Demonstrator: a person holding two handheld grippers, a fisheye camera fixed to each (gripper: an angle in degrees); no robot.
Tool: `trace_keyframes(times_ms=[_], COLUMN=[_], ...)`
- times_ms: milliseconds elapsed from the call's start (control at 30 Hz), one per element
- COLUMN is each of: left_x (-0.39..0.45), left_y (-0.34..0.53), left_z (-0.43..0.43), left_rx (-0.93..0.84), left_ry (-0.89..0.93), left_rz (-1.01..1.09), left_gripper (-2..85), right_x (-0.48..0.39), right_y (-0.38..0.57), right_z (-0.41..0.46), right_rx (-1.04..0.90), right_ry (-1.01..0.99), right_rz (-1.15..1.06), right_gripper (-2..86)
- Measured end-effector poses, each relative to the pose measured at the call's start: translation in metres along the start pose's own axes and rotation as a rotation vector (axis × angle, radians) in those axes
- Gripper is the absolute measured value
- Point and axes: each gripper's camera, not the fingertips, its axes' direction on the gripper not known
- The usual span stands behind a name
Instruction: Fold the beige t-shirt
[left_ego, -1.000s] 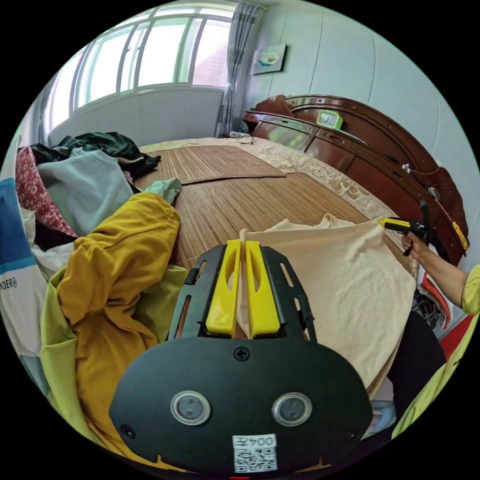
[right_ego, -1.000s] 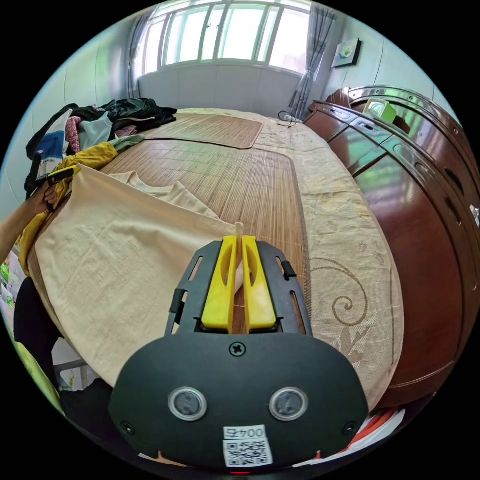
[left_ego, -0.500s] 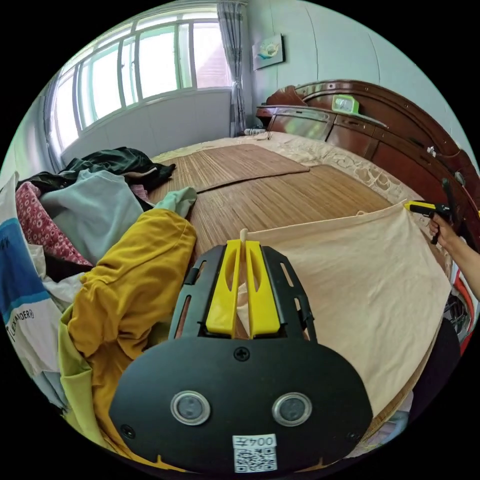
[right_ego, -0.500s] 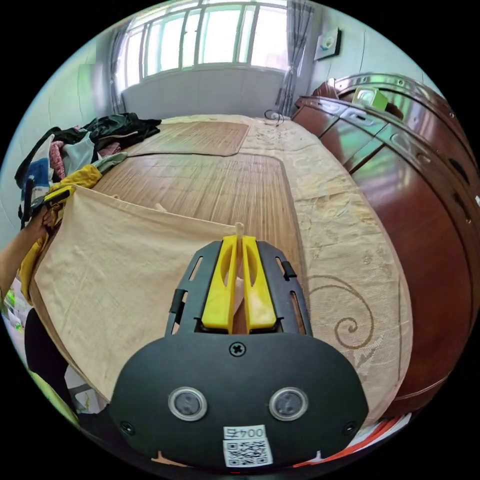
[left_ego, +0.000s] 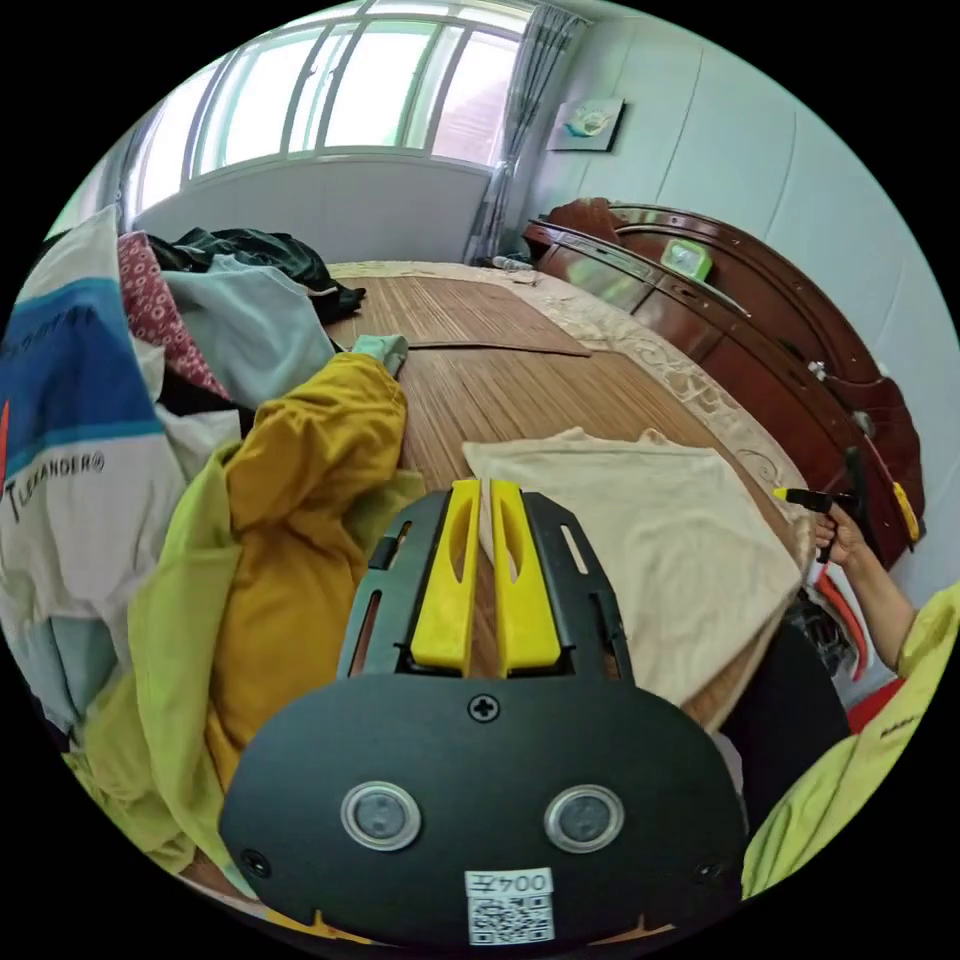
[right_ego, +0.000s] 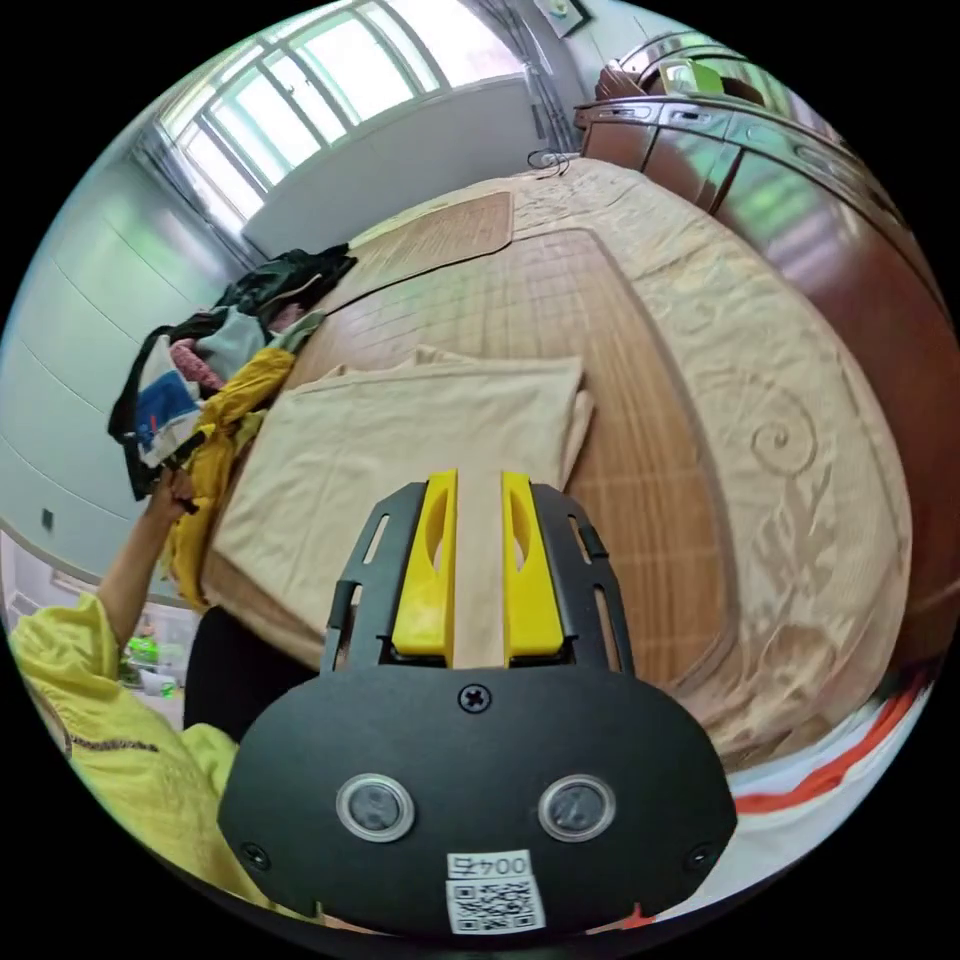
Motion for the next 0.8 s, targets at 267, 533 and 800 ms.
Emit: trace_keyframes(times_ms=[267, 533, 800], left_x=[0.085, 0.139, 0.174], left_y=[0.169, 0.174, 0.158], left_z=[-0.048, -0.040, -0.026], left_rx=[-0.094, -0.132, -0.205], left_ry=[-0.018, -0.103, -0.111], left_rz=[0.148, 0.330, 0.467], left_gripper=[6.0, 7.1, 8.3], right_x=[-0.019, -0.020, -0.017], right_y=[0.181, 0.183, 0.176], right_z=[-0.023, -0.033, -0.035], right_rx=[0.056, 0.023, -0.069], right_ry=[-0.249, -0.280, -0.205], right_rz=[0.229, 0.181, 0.146], right_gripper=[5.7, 0.8, -0.6])
